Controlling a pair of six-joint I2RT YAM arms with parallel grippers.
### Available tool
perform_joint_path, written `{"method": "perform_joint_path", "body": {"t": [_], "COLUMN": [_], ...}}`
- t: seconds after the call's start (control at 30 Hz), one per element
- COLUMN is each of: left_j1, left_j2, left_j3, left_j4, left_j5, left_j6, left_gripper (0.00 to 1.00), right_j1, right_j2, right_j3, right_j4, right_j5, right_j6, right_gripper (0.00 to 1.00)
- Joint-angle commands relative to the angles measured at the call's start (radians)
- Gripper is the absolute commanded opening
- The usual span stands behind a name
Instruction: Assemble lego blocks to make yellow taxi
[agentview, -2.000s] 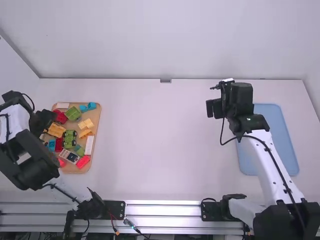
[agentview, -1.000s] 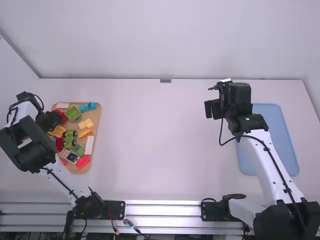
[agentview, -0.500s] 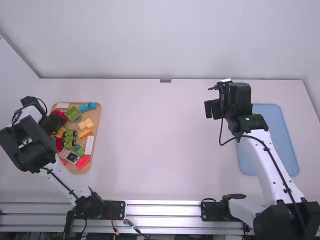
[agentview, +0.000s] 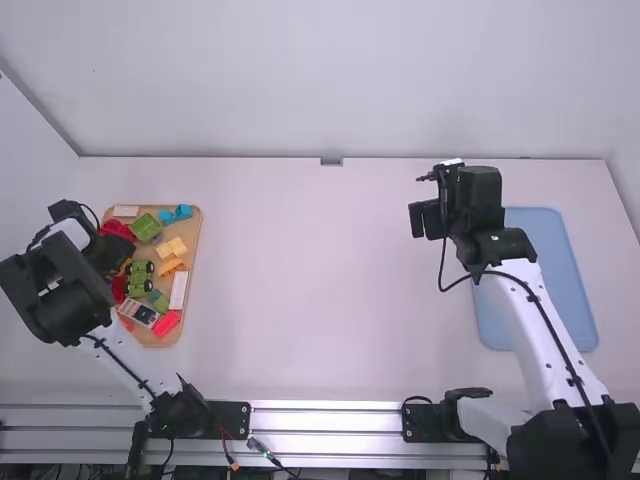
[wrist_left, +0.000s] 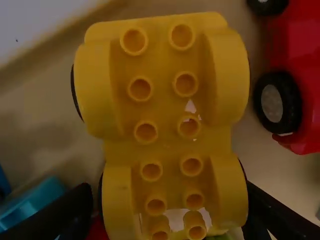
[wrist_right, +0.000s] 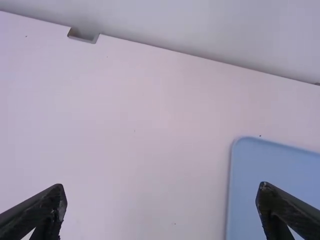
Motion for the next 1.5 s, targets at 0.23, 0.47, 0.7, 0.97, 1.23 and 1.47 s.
{"method": "perform_joint_path", "body": {"t": [0.23, 0.47, 0.7, 0.97, 1.23, 1.47], "left_j1": [-0.003, -0.003, -0.004, -0.047, -0.272, -0.666], "left_j2": [0.009, 0.008, 0.008, -0.058, -0.267, -0.472], "left_j3": [-0.005, 0.017, 0.142, 0.245, 0.141, -0.055], "left_j4": [0.011, 0.001, -0.146, -0.287, -0.28, -0.161], "left_j5": [-0.014, -0.011, -0.013, -0.013, -0.105, -0.066], "left_j6": [-0.007, -0.007, -0.032, -0.078, -0.078, 0.294], "left_gripper": [0.6, 0.56, 0.33, 0.2, 0.05, 0.08], "right_j1": [0.0, -0.002, -0.029, -0.041, -0.02, -0.024], "right_j2": [0.006, 0.006, 0.006, 0.006, 0.006, -0.003], "right_j3": [0.034, 0.034, 0.034, 0.034, 0.034, 0.034], "right_j4": [-0.001, -0.001, -0.009, -0.009, -0.011, -0.017], "right_j5": [0.004, 0.004, 0.003, 0.0, 0.003, 0.003], "right_j6": [0.003, -0.003, 0.001, 0.001, 0.001, 0.088], "right_gripper": [0.99, 0.99, 0.99, 0.99, 0.99, 0.99]}}
